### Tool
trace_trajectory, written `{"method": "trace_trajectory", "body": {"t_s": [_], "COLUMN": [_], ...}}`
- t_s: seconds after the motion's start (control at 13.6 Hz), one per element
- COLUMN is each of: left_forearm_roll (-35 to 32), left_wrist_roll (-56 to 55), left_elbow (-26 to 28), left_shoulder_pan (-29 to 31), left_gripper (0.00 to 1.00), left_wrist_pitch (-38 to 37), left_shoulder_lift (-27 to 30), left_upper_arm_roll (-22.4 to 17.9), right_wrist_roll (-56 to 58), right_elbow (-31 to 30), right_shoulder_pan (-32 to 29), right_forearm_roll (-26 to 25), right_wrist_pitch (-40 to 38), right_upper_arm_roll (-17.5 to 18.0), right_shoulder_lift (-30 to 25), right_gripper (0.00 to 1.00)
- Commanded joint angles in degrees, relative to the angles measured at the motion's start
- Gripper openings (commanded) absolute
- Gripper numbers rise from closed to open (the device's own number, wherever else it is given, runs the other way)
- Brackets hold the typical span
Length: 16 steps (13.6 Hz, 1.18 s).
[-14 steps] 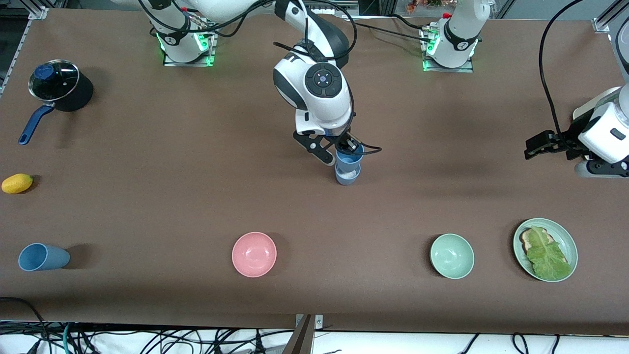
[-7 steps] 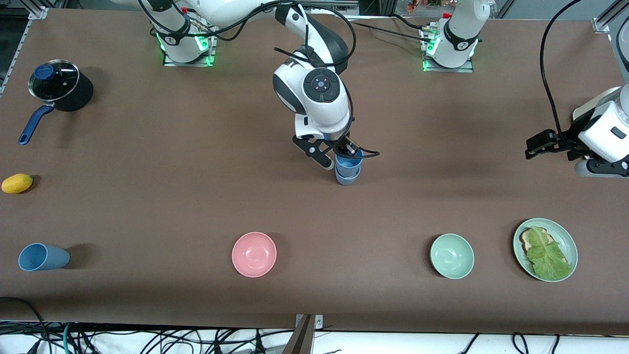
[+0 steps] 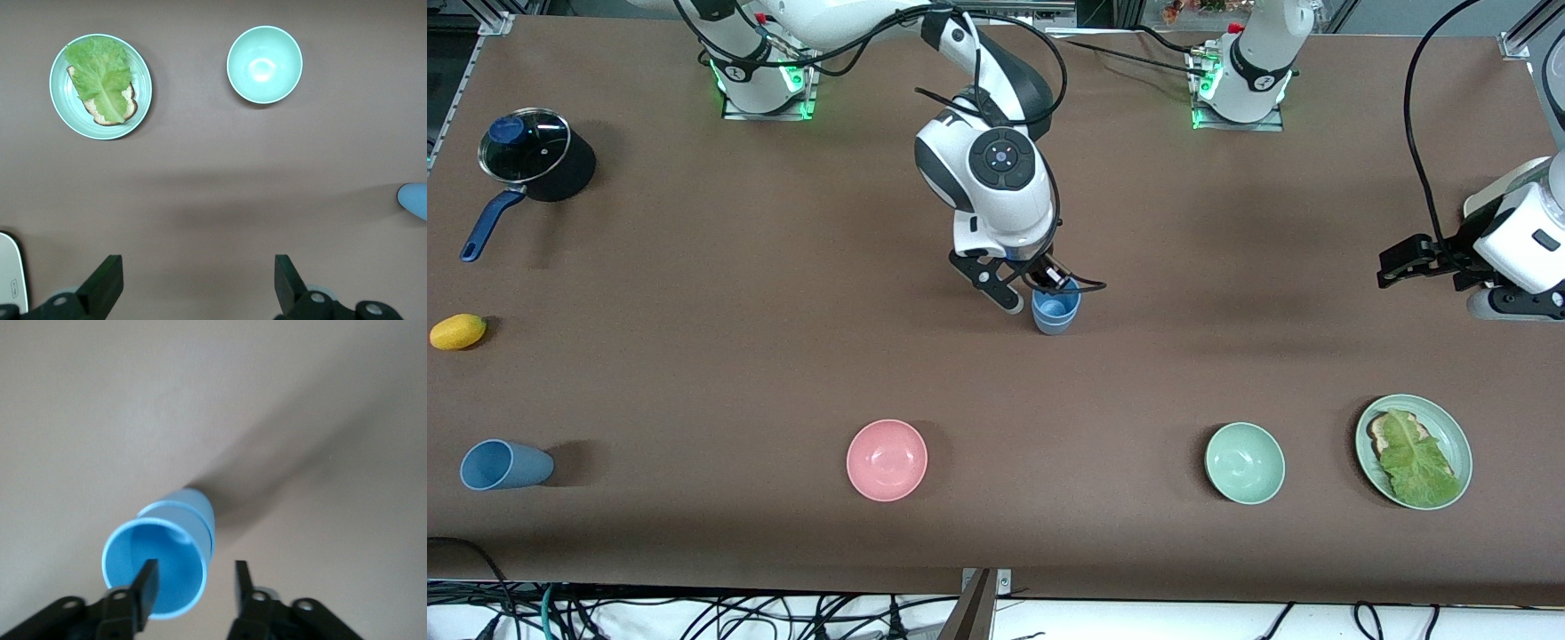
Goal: Stack blue cups with both arms
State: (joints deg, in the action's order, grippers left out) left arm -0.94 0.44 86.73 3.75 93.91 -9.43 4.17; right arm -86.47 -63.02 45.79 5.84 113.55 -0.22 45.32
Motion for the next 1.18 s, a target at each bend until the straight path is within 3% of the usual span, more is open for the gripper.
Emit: {"method": "trace_trajectory", "body": {"t_s": [0.0, 0.66, 0.81, 0.88, 1.11], "left_forearm_roll": [-0.6, -0.4, -0.4, -0.4, -0.4], "left_wrist_roll": [1.1, 1.1, 1.1, 1.1, 1.1], "left_elbow": [-0.8, -0.6, -0.6, -0.6, -0.6], "left_shoulder_pan": [-0.2, -0.1, -0.1, -0.1, -0.2], "left_gripper": [1.00, 1.00, 1.00, 1.00, 1.00], "left_wrist_pitch": [0.0, 0.0, 0.0, 0.0, 0.0], "left_shoulder_lift": [-0.2, -0.2, -0.3, -0.4, -0.6], "left_upper_arm_roll": [0.0, 0.0, 0.0, 0.0, 0.0], "right_wrist_roll": [6.9, 65.5, 72.8, 74.5, 75.2], "right_elbow": [1.7, 2.6, 2.0, 0.2, -12.8], "right_shoulder_pan": [-2.9, -31.5, -34.8, -36.0, -38.8], "right_forearm_roll": [-0.4, 0.4, -0.2, -0.2, -0.6], "right_wrist_pitch": [-6.4, -30.5, -31.5, -31.5, -28.2], "right_upper_arm_roll": [-0.8, -1.0, -2.8, -3.1, -3.0], "right_shoulder_lift": [-1.8, -11.7, -14.4, -16.1, -27.6], "right_gripper": [0.99, 1.00, 1.00, 1.00, 1.00]}}
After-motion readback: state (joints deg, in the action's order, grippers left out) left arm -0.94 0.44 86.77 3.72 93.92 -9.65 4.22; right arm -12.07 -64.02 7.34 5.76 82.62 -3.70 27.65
